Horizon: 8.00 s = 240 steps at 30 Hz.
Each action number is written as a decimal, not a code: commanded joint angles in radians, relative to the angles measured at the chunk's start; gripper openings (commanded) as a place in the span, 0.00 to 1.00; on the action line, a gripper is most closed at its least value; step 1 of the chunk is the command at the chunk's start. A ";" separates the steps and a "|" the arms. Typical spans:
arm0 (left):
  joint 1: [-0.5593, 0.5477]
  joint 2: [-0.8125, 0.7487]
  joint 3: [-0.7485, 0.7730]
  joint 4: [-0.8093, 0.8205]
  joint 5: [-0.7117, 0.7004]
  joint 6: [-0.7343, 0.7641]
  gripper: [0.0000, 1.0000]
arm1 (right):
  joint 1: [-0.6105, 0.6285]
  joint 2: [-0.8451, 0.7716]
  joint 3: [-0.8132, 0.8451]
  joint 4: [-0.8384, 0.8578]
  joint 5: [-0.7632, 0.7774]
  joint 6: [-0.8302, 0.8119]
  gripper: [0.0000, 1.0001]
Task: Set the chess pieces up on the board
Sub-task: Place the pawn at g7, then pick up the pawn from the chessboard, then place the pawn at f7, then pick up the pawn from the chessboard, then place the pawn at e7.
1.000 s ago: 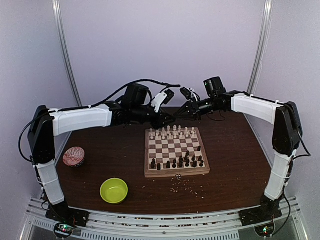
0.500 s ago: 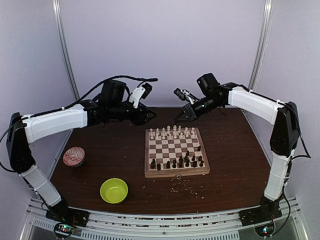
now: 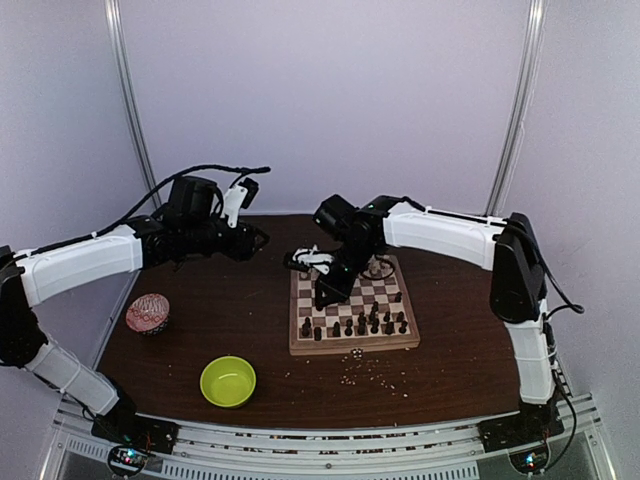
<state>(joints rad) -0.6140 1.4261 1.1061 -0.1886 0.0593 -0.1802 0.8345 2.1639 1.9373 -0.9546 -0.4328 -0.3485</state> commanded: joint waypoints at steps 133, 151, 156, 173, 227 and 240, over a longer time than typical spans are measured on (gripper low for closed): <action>0.007 0.026 -0.029 0.024 0.014 -0.026 0.47 | 0.003 0.137 0.077 -0.146 0.101 -0.040 0.23; 0.007 0.062 0.030 -0.007 0.017 -0.018 0.47 | -0.265 -0.147 -0.145 -0.075 0.111 -0.020 0.31; 0.007 0.078 0.047 -0.007 0.030 -0.022 0.47 | -0.317 -0.188 -0.254 -0.014 0.251 -0.036 0.35; 0.008 0.089 0.052 -0.009 0.036 -0.031 0.47 | -0.318 -0.077 -0.267 -0.035 0.226 -0.031 0.28; 0.008 0.017 -0.045 0.017 0.033 -0.044 0.47 | -0.036 0.105 0.007 -0.136 0.081 -0.057 0.14; -0.067 -0.010 -0.092 -0.048 0.212 0.133 0.47 | -0.081 -0.078 -0.066 -0.136 0.072 -0.049 0.27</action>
<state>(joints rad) -0.6231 1.4635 1.0454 -0.2127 0.1925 -0.1658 0.7807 2.2211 1.9038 -1.0859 -0.3424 -0.4110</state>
